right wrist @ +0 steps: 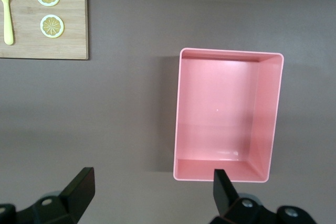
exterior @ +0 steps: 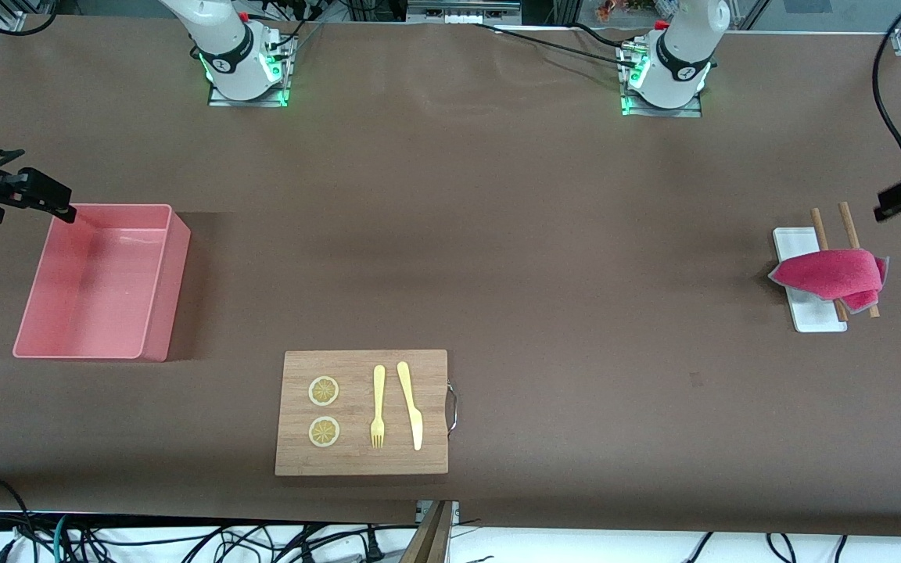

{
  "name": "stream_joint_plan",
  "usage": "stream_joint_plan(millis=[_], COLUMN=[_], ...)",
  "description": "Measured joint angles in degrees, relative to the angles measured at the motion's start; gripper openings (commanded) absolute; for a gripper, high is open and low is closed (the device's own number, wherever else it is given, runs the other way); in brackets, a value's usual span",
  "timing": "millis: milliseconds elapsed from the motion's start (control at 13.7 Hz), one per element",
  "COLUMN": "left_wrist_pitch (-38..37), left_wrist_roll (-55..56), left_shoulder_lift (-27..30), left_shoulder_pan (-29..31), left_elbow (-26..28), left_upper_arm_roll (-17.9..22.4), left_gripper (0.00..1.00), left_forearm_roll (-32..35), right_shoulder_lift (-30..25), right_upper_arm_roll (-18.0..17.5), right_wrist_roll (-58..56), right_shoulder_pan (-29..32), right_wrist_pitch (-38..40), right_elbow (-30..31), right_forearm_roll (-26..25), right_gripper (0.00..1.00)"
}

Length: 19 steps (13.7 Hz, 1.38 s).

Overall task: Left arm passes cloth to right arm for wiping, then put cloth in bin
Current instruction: 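Lower the left gripper onto the pink cloth and close it, then lift the pink cloth off the wooden sticks with the left gripper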

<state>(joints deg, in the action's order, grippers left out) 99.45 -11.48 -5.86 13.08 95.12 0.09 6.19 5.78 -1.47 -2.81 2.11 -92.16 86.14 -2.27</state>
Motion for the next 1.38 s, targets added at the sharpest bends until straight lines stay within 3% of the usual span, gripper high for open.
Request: stream_joint_plan(millis=[364, 437, 510, 801, 874, 1019, 1165, 1383], left_wrist_pitch=[15.2, 16.1, 16.2, 16.2, 16.2, 16.2, 16.2, 16.2], left_wrist_roll=[-8.9, -9.4, -9.5, -10.6, -10.6, -10.7, -10.7, -10.7], left_shoulder_lift=[-12.8, -15.0, -16.6, -18.1, -18.1, -18.3, -18.7, -18.9], left_shoulder_pan=[8.4, 9.2, 9.9, 11.0, 11.0, 11.0, 11.0, 11.0], left_elbow=[4.7, 4.7, 4.7, 4.9, 5.0, 5.1, 5.2, 5.1], left_upper_arm_roll=[0.2, 0.2, 0.2, 0.2, 0.1, 0.0, 0.0, 0.0], left_gripper=[1.00, 0.93, 0.79, 0.78, 0.66, 0.55, 0.54, 0.37], left_forearm_roll=[0.0, 0.0, 0.0, 0.0, 0.0, 0.0, 0.0, 0.0], right_shoulder_lift=[0.0, 0.0, 0.0, 0.0, 0.0, 0.0, 0.0, 0.0], right_upper_arm_roll=[0.0, 0.0, 0.0, 0.0, 0.0, 0.0, 0.0, 0.0], right_wrist_roll=[0.0, 0.0, 0.0, 0.0, 0.0, 0.0, 0.0, 0.0], right_shoulder_pan=[0.0, 0.0, 0.0, 0.0, 0.0, 0.0, 0.0, 0.0], right_wrist_pitch=[-0.1, -0.1, -0.1, -0.1, -0.1, -0.1, -0.1, -0.1], right_elbow=[-0.1, -0.1, -0.1, -0.1, -0.1, -0.1, -0.1, -0.1], right_forearm_roll=[0.0, 0.0, 0.0, 0.0, 0.0, 0.0, 0.0, 0.0], right_gripper=[1.00, 1.00, 1.00, 1.00, 1.00, 1.00, 1.00, 1.00])
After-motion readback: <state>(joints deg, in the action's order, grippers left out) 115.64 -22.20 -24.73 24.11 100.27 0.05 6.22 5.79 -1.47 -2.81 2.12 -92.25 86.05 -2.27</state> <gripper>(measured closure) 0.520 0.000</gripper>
